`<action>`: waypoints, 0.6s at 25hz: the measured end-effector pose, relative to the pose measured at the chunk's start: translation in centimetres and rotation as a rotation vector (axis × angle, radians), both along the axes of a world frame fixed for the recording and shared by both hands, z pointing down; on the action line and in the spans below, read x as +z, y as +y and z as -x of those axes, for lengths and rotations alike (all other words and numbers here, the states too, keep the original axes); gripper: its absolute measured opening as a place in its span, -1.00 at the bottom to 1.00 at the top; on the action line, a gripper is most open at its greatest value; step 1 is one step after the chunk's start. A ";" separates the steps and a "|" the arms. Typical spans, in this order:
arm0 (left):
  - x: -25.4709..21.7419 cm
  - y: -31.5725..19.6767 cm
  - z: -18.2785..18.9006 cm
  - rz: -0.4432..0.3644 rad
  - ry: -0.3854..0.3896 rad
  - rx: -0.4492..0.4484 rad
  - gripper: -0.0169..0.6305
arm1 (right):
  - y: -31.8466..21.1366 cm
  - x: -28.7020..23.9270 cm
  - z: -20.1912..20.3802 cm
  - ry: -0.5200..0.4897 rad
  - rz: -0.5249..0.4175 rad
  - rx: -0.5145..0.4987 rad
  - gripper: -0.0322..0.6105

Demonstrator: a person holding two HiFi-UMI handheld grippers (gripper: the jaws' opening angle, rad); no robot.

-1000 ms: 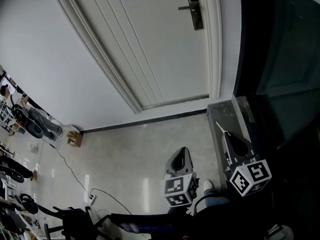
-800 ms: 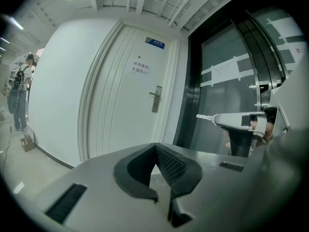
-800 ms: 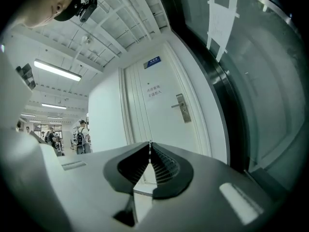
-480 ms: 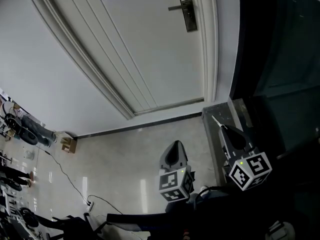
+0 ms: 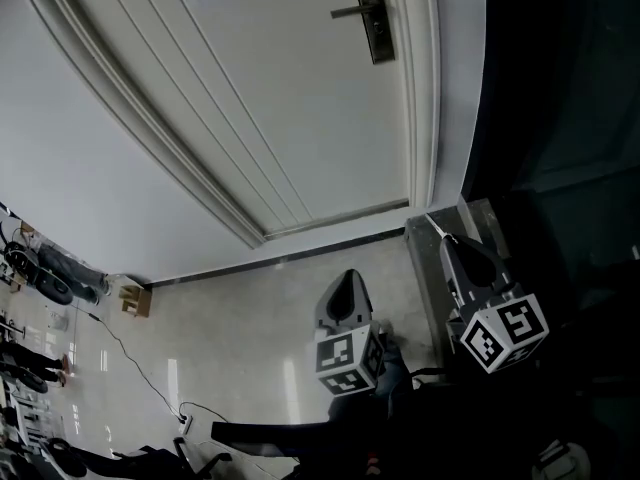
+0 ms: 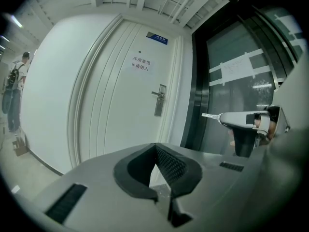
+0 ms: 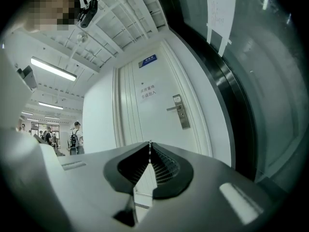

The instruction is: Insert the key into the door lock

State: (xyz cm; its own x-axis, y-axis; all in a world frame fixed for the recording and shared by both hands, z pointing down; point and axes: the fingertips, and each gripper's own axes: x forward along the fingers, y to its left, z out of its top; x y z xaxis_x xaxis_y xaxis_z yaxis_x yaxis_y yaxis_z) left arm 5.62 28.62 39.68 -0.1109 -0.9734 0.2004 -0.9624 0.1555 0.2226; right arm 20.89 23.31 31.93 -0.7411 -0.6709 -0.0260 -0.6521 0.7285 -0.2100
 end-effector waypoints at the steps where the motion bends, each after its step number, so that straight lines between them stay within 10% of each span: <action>1: 0.0 -1.1 0.8 -0.001 -0.003 0.002 -0.94 | -1.0 -0.1 0.7 -0.001 -0.008 0.008 -0.86; 15: -1.5 -16.6 10.3 -0.018 -0.040 0.084 -0.95 | -14.6 -0.6 11.3 -0.008 -0.009 0.053 -0.86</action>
State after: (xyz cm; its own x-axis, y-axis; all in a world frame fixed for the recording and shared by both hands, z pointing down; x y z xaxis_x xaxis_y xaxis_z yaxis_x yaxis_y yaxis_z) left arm -4.72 12.07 38.23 -0.0363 -0.9830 0.1799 -0.9801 0.0702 0.1856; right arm 9.61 8.71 31.36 -0.7040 -0.7092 -0.0381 -0.6884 0.6945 -0.2092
